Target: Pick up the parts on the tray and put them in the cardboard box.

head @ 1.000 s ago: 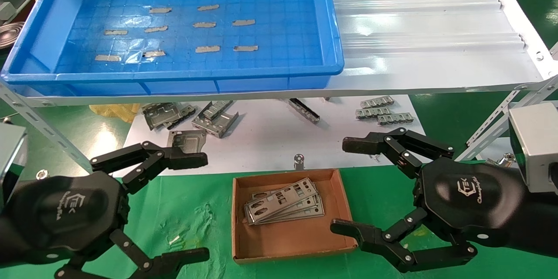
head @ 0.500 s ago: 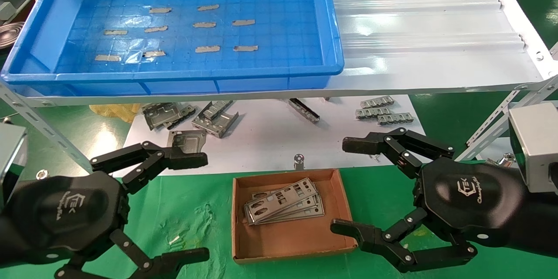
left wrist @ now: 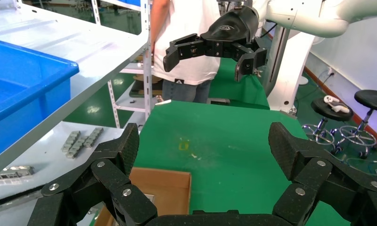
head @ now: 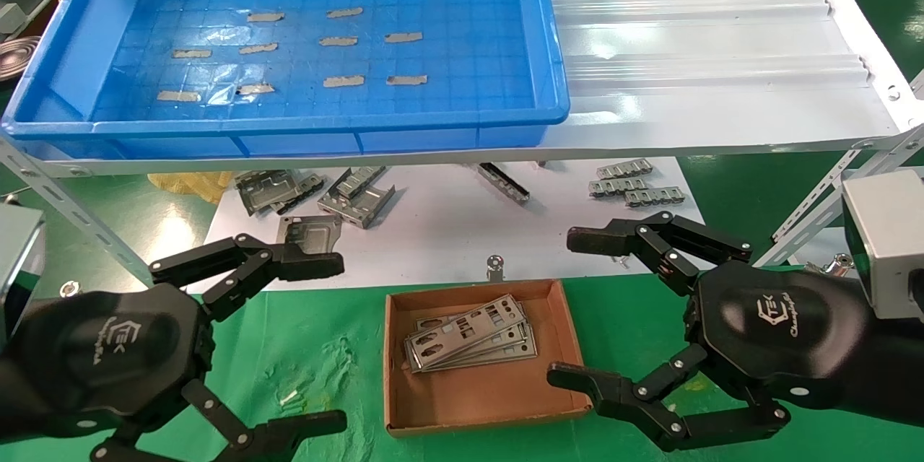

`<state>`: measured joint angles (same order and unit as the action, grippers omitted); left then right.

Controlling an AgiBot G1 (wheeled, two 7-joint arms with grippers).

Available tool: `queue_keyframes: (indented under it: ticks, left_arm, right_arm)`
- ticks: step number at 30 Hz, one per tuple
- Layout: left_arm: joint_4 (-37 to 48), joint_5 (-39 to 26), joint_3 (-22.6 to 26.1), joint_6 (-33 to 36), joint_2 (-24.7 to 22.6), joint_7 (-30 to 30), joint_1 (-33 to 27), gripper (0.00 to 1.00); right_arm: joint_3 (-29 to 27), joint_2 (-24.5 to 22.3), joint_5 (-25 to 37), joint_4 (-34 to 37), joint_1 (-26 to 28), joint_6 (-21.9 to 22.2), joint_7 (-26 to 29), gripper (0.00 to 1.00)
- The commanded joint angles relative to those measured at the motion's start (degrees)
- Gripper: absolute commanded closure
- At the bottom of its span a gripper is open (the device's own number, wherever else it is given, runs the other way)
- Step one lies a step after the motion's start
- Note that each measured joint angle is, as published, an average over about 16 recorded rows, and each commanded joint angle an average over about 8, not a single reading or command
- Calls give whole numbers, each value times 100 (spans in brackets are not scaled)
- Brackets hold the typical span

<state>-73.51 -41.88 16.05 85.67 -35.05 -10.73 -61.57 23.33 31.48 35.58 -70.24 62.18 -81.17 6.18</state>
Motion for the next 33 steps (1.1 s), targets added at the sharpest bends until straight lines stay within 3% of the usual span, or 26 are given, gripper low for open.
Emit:
queue_keyframes:
  ticks: [1, 33]
  left_arm:
    - [0, 0, 0, 0, 0, 0, 0, 0]
    - [0, 0, 0, 0, 0, 0, 0, 0]
  right_arm:
    - [0, 0, 0, 0, 0, 0, 0, 0]
    - [0, 0, 0, 0, 0, 0, 0, 0]
